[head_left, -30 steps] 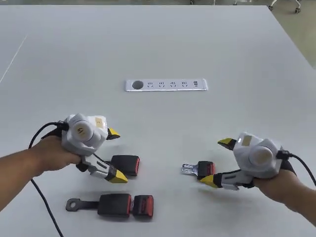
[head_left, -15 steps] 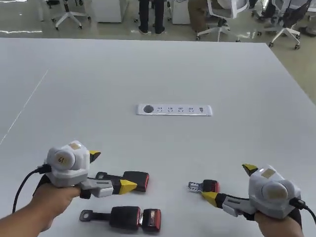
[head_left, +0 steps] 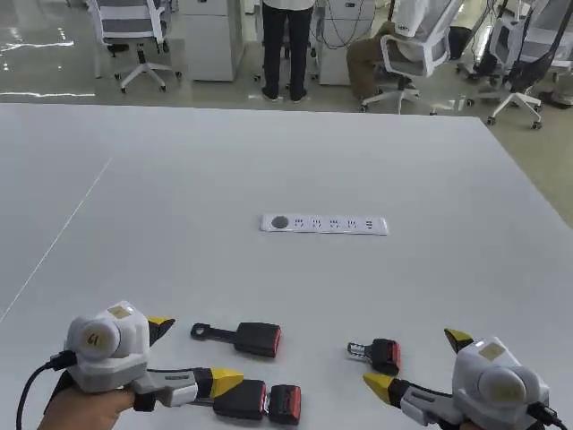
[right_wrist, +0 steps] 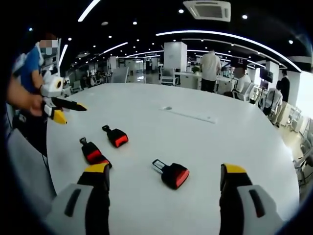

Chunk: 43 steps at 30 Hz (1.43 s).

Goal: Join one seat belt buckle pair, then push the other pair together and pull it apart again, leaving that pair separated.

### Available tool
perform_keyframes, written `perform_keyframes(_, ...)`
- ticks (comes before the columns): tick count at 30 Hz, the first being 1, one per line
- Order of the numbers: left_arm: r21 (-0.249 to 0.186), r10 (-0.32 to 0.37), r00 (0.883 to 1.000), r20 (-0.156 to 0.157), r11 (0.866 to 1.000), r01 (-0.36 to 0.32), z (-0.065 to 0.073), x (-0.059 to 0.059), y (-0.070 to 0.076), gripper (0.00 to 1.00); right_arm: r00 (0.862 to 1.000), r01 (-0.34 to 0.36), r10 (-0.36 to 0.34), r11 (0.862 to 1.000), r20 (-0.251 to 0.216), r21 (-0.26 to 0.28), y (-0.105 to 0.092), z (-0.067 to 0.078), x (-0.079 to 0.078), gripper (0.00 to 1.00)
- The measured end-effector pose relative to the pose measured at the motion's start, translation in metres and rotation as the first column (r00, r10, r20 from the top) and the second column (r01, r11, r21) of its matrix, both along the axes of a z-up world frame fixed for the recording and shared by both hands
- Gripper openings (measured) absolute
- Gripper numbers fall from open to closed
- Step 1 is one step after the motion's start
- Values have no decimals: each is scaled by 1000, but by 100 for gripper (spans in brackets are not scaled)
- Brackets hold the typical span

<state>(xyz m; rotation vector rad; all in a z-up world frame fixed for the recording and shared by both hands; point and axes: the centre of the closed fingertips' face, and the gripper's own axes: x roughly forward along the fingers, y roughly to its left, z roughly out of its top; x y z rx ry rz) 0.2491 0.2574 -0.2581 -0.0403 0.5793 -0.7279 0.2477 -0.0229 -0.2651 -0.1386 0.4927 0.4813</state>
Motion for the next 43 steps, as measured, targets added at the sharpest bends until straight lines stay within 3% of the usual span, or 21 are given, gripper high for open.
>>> perform_keyframes(3, -19, 28, 1000, -7, 999, -28, 7, -15, 5, 100, 1000, 12, -12, 1000, 1, 17, 0, 3, -13, 96)
perform_keyframes(5, -17, 40, 998, -45, 999, -41, 6, -27, 11, 99, 1000, 12, -12, 1000, 13, 29, 2, 7, -22, 97)
perform_keyframes(6, -26, 44, 998, -46, 999, -46, 7, -32, 13, 99, 1000, 9, -10, 1000, 15, 29, 2, 8, -26, 97)
perform_keyframes(9, -38, 66, 998, -22, 997, -67, 15, -44, 22, 96, 999, 16, -18, 998, 28, 61, 4, 16, -40, 99)
perform_keyframes(14, -54, 110, 994, 16, 993, -109, 27, -60, 36, 100, 998, 39, -43, 996, 44, 81, 1, 25, -63, 100)
perform_keyframes(17, -62, 107, 994, 8, 992, -106, 33, -71, 37, 100, 998, 46, -49, 996, 40, 75, -2, 25, -73, 100)
perform_keyframes(20, -40, 97, 995, 13, 995, -96, 34, -82, 38, 100, 998, 46, -49, 997, 47, 68, -4, 28, -82, 100)
perform_keyframes(31, -24, 80, 997, -18, 996, -81, 29, -95, 41, 100, 998, 51, -53, 997, 25, 55, 0, 20, -99, 100)
perform_keyframes(43, -30, 89, 996, -19, 996, -90, 26, -90, 47, 100, 998, 63, -64, 996, 21, 56, 1, 18, -95, 100)
